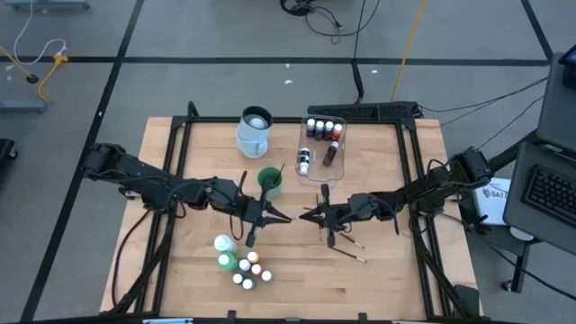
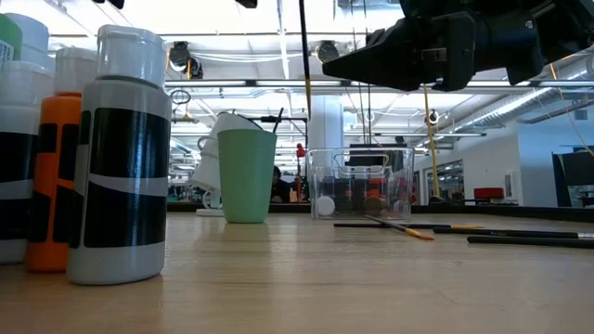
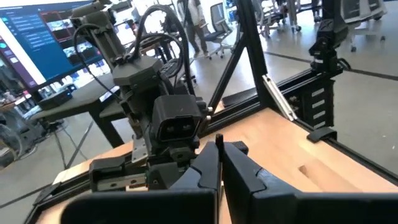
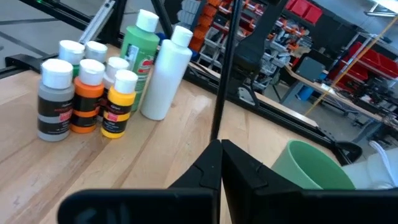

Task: Pick & Place Paint Supplies
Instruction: Put the gold paintbrush into the green cup, then put the silver paintbrush into the green cup

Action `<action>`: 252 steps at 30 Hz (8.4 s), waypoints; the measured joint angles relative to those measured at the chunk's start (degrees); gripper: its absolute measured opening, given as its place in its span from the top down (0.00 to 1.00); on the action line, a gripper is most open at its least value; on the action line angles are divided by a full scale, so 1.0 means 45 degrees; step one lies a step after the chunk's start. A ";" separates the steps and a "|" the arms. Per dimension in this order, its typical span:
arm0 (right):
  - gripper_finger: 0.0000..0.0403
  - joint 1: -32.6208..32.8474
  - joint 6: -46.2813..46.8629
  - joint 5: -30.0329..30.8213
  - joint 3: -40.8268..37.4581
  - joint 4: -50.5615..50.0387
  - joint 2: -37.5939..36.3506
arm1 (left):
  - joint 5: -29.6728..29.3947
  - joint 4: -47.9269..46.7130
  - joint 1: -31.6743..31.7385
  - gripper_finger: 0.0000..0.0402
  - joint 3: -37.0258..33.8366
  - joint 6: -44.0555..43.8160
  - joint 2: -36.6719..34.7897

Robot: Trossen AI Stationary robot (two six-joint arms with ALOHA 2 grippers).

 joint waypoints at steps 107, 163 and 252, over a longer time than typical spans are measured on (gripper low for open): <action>1.00 0.1048 0.3834 0.2021 0.0206 -0.0578 -0.0125 | -0.4919 -0.7045 0.1103 1.00 -0.6082 -0.1375 -1.4590; 0.68 0.6715 2.0488 -0.1159 0.4167 -1.9718 -0.0127 | -0.5180 -0.0680 0.1277 0.96 -1.0312 0.1178 -1.4251; 1.00 -0.0888 0.5245 -0.2218 0.3483 -0.5470 -0.0251 | -0.1398 0.0401 0.1282 0.99 -1.0297 0.0312 -1.4251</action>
